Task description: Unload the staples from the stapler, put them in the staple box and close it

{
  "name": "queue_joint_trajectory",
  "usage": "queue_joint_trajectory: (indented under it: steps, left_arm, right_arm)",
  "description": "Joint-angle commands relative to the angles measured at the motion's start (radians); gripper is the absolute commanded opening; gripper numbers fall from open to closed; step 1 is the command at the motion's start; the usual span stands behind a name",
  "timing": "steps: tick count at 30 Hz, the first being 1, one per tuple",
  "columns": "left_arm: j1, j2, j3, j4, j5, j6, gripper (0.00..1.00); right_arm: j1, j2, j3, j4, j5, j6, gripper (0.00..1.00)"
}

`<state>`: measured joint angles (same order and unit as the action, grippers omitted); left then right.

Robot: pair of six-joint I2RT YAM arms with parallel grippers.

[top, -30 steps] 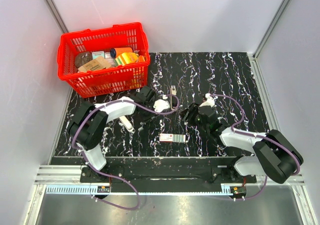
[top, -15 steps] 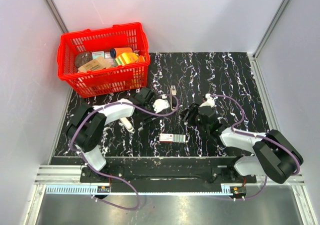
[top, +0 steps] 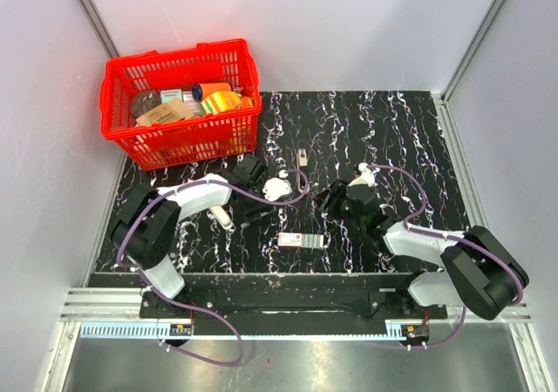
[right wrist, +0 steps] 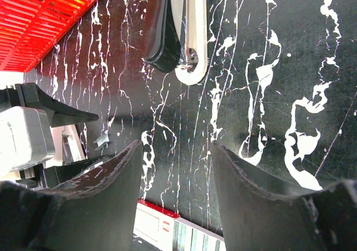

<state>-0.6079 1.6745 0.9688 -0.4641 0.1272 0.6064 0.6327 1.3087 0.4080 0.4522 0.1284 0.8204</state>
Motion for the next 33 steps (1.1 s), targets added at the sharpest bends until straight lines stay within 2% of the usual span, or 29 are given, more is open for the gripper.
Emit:
queue_joint_trajectory:
  steps: [1, 7, 17, 24, 33]
  left_arm:
    - [-0.003, 0.047, -0.013, -0.097, 0.015, 0.012, 0.63]
    - [-0.001, 0.074, -0.002, -0.094, -0.006, -0.003, 0.50]
    - [-0.003, 0.083, -0.018, -0.093, -0.014, -0.022, 0.36]
    - [0.002, 0.080, 0.005, -0.110, -0.015, -0.020, 0.18]
    - [0.010, 0.021, 0.100, -0.172, 0.002, -0.031, 0.14]
  right_arm:
    - [-0.008, -0.002, 0.000, 0.046, -0.006, 0.008, 0.58]
    - [-0.008, 0.000, 0.000, 0.046, -0.007, 0.010, 0.56]
    - [-0.014, 0.001, 0.000, 0.046, -0.015, 0.011, 0.54]
    - [-0.014, -0.003, 0.002, 0.045, -0.016, 0.008, 0.53]
    - [-0.014, -0.020, 0.009, 0.031, -0.042, -0.004, 0.52]
